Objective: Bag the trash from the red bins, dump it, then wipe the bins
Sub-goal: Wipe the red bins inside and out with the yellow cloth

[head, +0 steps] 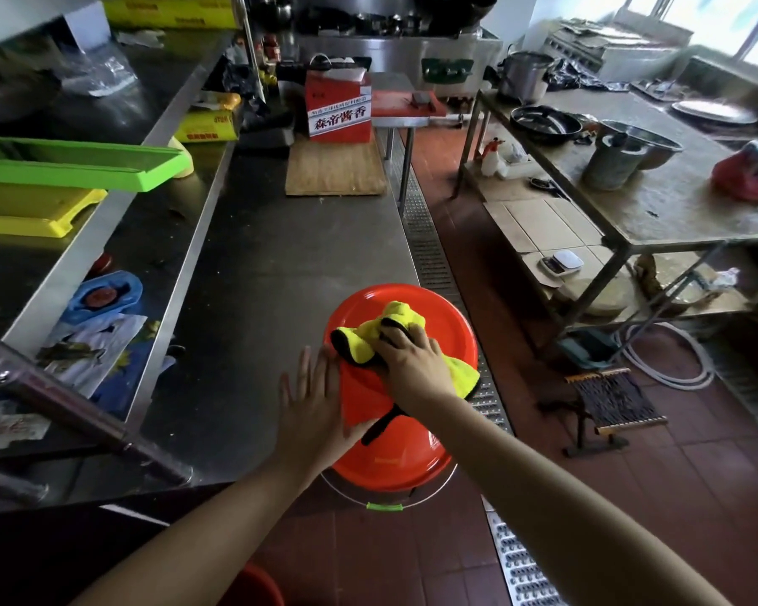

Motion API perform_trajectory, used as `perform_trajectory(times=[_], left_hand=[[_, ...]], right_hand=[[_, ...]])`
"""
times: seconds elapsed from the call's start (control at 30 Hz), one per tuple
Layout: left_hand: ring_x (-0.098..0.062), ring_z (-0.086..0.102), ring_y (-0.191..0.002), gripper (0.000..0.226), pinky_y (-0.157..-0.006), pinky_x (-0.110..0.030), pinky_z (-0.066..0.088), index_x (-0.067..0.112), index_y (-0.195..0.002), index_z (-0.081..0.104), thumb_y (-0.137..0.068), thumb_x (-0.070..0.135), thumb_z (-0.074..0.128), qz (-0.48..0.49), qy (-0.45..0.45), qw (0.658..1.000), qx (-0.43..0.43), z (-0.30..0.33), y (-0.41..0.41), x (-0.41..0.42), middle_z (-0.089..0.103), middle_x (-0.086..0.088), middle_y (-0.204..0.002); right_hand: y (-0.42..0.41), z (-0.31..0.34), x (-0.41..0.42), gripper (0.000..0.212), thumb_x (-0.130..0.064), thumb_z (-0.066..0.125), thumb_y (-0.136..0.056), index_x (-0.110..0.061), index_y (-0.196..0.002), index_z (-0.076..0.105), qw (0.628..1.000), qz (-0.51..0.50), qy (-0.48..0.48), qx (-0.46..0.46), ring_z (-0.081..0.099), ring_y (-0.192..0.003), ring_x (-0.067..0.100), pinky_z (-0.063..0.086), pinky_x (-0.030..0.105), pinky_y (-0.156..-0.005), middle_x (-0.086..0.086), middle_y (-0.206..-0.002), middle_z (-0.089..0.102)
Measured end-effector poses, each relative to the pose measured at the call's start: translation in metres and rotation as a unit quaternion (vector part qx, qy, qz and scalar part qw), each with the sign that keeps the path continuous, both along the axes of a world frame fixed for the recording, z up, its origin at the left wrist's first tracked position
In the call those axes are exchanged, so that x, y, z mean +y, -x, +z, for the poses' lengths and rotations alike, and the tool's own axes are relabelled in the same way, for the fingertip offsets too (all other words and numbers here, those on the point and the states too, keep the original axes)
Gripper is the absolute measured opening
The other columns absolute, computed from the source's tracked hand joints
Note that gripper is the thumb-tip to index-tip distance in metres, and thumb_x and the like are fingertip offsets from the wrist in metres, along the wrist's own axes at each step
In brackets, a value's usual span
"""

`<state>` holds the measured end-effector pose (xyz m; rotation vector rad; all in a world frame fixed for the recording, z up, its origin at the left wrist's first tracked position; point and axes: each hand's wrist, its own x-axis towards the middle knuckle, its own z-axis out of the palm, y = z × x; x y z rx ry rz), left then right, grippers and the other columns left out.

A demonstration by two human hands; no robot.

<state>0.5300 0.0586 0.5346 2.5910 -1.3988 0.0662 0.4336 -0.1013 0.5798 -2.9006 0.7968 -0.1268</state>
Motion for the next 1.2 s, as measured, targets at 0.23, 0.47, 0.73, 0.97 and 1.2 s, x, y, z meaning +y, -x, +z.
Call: perform_trajectory(times=[0.23,0.47,0.73,0.97,1.2], left_hand=[[-0.029,0.003,-0.151,0.136,-0.110,-0.065,0.023,0.012,-0.156,0.013,-0.057,0.103,0.036,0.010,-0.006,0.999,0.050,-0.011,-0.003,-0.006,0.008,-0.008,-0.164],[-0.030,0.005,-0.151,0.135,-0.109,-0.063,0.022,0.012,-0.157,0.013,-0.059,0.102,0.035,-0.001,0.020,0.999,0.030,-0.019,-0.007,-0.004,0.009,-0.005,-0.164],[-0.032,0.009,-0.150,0.133,-0.110,-0.057,0.030,0.019,-0.158,0.000,-0.060,0.100,0.040,0.006,0.050,0.992,0.115,-0.027,-0.004,-0.003,-0.003,-0.005,-0.165],[-0.001,0.025,-0.142,0.138,-0.112,-0.020,0.028,0.040,-0.153,-0.002,-0.048,0.083,0.076,-0.016,0.205,0.922,0.327,-0.041,-0.005,-0.003,0.020,0.012,-0.157],[-0.018,0.041,-0.136,0.130,-0.106,-0.044,0.042,0.016,-0.153,0.019,-0.054,0.073,0.082,-0.053,0.213,0.926,0.306,-0.040,-0.012,-0.010,0.036,0.000,-0.148]], right_hand=[[0.025,0.003,-0.006,0.032,-0.036,0.047,-0.100,-0.027,-0.128,0.059,0.990,-0.139,0.025,0.014,0.034,-0.131,0.038,0.033,0.047,-0.098,-0.002,-0.145,0.047],[0.042,0.003,0.015,0.036,-0.035,0.060,-0.096,-0.030,-0.132,0.063,0.999,-0.003,0.012,-0.033,0.042,-0.130,0.035,0.042,0.048,-0.096,-0.006,-0.145,0.052],[0.058,0.006,0.023,0.046,-0.044,0.051,-0.099,-0.043,-0.145,0.044,0.999,-0.030,0.038,0.018,0.034,-0.134,0.040,0.039,0.053,-0.099,-0.001,-0.151,0.041],[0.072,0.000,0.055,0.048,-0.059,0.043,-0.092,-0.047,-0.137,0.051,0.997,-0.008,0.075,-0.003,0.041,-0.130,0.051,0.047,0.059,-0.083,0.006,-0.149,0.046],[0.021,0.013,0.045,0.050,-0.037,0.060,-0.094,-0.049,-0.141,0.046,0.999,0.003,0.036,0.040,0.037,-0.131,0.045,0.044,0.057,-0.088,0.003,-0.152,0.038]])
